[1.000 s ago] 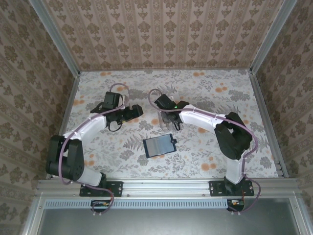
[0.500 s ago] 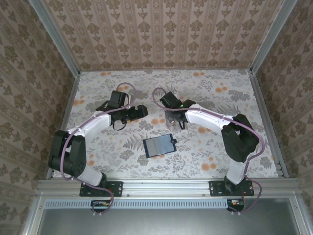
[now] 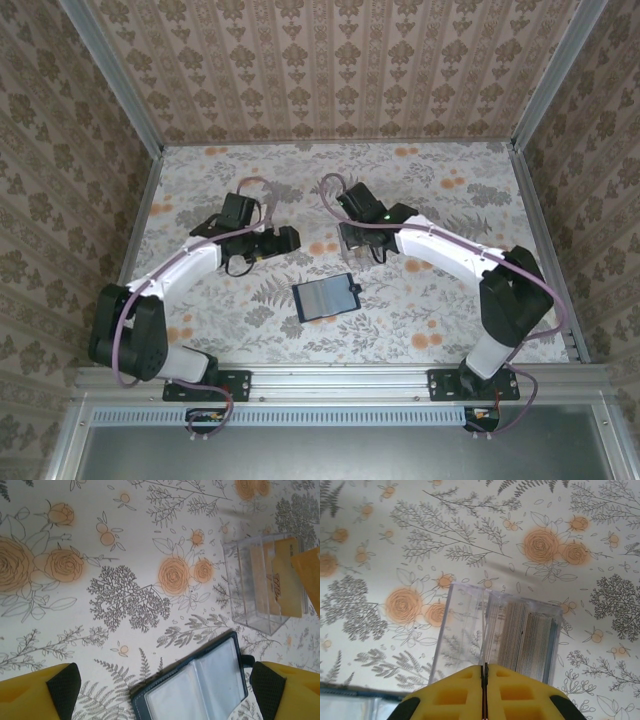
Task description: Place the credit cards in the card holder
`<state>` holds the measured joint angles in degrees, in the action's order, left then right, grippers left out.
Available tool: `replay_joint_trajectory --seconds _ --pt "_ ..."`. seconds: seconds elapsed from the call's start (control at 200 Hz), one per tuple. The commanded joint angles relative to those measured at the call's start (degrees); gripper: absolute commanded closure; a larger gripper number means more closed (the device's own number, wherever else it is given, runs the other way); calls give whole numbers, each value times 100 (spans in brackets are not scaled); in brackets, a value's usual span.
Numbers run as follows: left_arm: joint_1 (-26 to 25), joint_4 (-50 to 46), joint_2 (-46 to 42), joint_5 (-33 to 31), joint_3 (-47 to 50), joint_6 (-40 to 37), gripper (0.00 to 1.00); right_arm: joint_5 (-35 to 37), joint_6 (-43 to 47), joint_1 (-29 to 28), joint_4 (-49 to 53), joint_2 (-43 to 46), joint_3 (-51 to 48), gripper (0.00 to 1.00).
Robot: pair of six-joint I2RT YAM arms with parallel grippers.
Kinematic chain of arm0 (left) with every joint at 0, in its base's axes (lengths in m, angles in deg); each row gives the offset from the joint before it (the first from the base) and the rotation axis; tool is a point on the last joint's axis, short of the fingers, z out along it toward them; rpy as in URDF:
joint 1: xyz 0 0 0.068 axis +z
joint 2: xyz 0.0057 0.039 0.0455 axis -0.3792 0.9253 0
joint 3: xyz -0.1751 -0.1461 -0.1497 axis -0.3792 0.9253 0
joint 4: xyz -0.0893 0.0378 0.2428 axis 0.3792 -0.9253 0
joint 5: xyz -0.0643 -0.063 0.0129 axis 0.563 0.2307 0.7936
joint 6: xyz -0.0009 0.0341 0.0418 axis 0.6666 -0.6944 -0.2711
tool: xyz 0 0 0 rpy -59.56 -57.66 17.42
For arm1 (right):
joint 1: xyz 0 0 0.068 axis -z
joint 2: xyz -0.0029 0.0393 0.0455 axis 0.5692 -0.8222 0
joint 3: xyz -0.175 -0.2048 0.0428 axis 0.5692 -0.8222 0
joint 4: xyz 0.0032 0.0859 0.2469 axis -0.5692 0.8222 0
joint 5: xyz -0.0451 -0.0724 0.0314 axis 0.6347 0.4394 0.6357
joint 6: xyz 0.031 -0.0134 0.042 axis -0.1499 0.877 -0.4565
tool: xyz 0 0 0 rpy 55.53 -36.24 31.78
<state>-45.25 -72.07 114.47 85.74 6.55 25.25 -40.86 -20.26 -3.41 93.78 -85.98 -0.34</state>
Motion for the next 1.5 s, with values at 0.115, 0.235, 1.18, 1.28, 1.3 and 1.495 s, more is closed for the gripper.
replay_joint_trajectory --seconds 0.115,0.235,1.18,1.28,1.3,1.495 --pt "-181 -221 -246 505 329 -177 10 -1222 131 31 -607 697 -539 92" --pt "-444 -365 -362 487 515 -266 11 -2212 -186 40 -1217 1157 -1110 99" --pt "-1167 327 599 140 1129 482 63 -5062 -1695 524 -3733 156 -3338 100" --pt "-1177 216 643 200 1114 477 66 -5010 -1898 524 -3877 92 -3334 100" --pt "-1176 231 633 185 1141 480 66 -5008 -1912 524 -3907 73 -3335 100" --pt "-1182 298 793 111 1178 640 67 -4726 -1967 524 -3904 210 -3488 100"
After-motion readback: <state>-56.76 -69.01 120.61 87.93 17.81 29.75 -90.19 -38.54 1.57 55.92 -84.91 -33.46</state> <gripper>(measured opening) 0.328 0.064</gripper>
